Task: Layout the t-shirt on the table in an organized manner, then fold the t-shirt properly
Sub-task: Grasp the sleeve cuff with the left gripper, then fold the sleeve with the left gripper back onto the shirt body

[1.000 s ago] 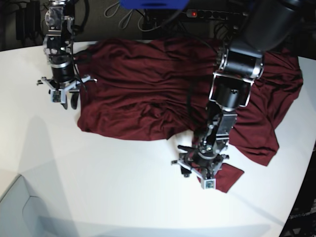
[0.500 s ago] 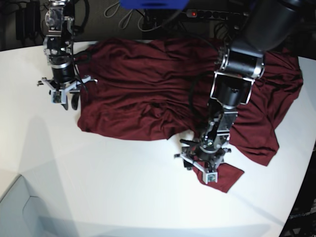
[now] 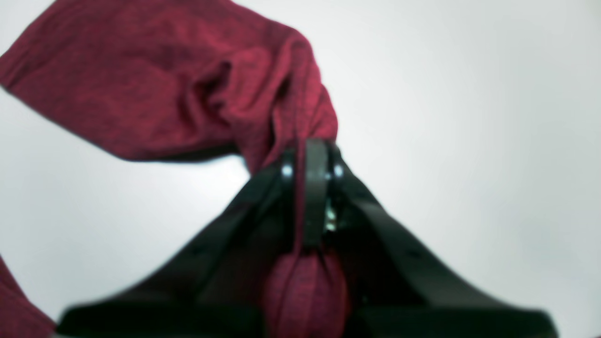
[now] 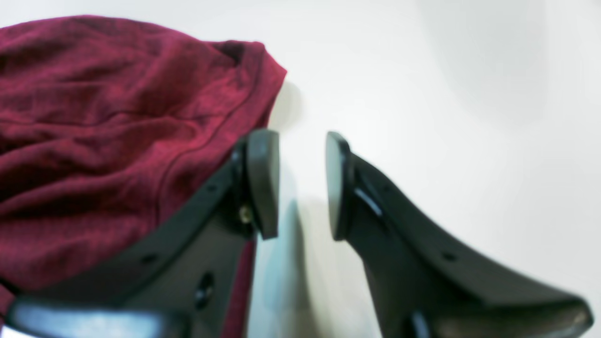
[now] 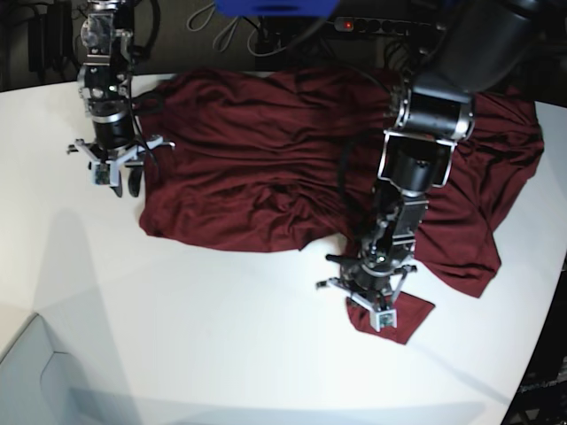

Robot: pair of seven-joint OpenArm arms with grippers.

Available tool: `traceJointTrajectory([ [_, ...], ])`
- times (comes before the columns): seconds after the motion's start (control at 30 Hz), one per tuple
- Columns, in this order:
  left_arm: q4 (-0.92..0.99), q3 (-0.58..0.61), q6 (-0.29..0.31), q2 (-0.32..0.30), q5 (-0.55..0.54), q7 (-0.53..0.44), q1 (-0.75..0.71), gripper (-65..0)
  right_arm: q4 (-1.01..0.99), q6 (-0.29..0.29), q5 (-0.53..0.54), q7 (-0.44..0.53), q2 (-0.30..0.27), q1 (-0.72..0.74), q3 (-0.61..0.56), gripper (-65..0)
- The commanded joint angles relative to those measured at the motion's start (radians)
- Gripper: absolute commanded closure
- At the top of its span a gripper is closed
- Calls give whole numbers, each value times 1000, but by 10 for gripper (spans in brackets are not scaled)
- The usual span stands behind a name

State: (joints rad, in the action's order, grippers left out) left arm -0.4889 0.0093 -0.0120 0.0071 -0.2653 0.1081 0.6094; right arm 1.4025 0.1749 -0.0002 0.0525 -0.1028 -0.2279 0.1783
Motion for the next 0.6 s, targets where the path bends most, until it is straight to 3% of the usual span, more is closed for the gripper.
traceJointTrajectory([
  [0.0, -21, -22, -1, 0, 2, -32, 36, -4, 5, -1, 4, 30, -10, 9, 2, -177],
  [0.2, -204, -173, -1, 0, 2, -28, -9, -1, -33, -1, 2, 30, -12, 29, 2, -177],
  [0.57, -568, -312, 1, -2, 2, -28, -170, -1, -33, -1, 2, 30, -10, 43, 2, -177],
])
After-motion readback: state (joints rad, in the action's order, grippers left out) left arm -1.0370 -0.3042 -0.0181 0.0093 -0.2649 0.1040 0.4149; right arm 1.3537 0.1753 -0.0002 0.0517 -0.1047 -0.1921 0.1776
